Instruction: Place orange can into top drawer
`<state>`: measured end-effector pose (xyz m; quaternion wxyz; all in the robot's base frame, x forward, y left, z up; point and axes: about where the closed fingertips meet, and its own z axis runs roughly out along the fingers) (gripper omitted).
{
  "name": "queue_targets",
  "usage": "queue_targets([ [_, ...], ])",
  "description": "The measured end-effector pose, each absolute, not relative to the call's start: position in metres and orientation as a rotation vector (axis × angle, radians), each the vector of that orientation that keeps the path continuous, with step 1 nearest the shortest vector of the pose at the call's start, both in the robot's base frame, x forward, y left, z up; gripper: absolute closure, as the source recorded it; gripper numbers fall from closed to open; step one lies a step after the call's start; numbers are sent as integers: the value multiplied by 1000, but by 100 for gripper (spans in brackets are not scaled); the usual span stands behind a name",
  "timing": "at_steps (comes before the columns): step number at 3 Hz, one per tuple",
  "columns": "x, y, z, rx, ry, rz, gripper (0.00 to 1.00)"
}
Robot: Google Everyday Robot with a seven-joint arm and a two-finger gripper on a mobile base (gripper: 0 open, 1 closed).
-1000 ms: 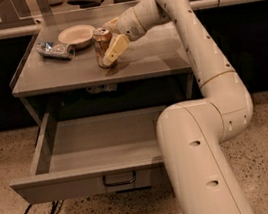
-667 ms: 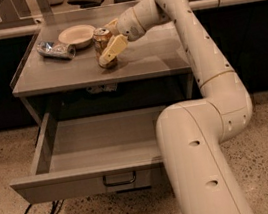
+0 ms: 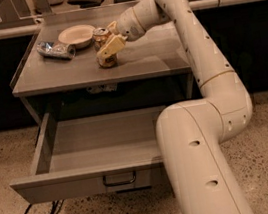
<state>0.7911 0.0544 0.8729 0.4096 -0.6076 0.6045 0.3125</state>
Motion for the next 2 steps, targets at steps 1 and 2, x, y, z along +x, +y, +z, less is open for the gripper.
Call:
queue_targets([
  [1, 791, 55, 871, -1534, 1530, 786, 89],
  [2, 776, 40, 876, -1562, 1538, 793, 100],
])
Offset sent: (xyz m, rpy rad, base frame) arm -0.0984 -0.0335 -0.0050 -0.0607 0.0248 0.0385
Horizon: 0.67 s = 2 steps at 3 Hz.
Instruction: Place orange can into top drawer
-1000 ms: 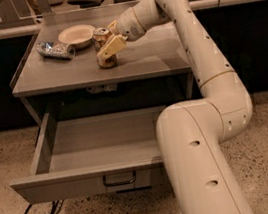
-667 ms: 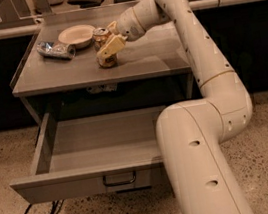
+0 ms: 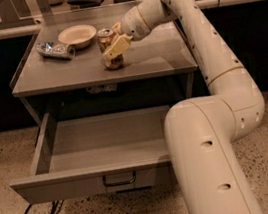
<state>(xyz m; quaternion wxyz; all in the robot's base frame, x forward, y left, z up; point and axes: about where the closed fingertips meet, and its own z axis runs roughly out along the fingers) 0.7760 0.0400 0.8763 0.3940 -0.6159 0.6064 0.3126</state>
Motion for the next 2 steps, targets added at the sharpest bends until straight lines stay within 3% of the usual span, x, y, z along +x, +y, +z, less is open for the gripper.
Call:
queue_targets([
  [2, 716, -55, 1000, -1399, 1481, 565, 100],
])
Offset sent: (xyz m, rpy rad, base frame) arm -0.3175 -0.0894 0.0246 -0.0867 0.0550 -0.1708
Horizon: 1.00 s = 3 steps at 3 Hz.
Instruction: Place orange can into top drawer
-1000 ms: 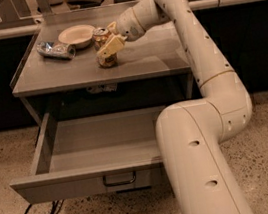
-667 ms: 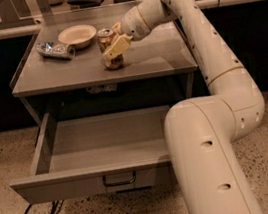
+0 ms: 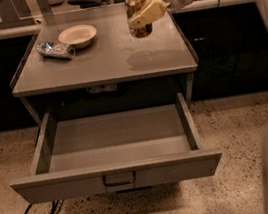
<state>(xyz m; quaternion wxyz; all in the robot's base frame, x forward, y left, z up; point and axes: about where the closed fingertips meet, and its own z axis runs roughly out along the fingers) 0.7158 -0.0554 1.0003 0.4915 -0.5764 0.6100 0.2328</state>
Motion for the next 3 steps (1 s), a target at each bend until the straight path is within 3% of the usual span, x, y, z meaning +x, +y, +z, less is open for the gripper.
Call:
queue_targets([
  [1, 687, -68, 1041, -1348, 1444, 517, 100],
  [3, 677, -66, 1026, -1391, 1481, 498, 100],
])
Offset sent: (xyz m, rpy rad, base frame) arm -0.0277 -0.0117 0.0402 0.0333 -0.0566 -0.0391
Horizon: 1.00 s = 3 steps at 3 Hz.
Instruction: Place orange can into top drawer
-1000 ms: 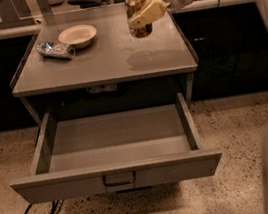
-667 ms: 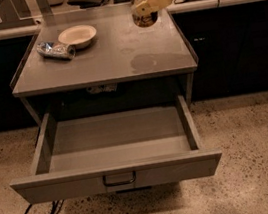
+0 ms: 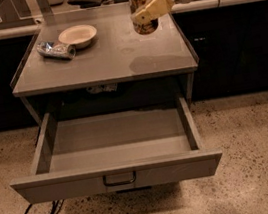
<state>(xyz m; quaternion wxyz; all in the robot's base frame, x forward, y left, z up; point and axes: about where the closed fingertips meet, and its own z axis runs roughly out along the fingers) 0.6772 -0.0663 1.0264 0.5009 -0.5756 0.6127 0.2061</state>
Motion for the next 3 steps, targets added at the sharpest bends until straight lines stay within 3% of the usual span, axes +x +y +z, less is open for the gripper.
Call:
queue_targets([
  [1, 616, -83, 992, -1402, 1544, 415, 100],
  [3, 606, -76, 956, -1437, 1593, 461, 100],
])
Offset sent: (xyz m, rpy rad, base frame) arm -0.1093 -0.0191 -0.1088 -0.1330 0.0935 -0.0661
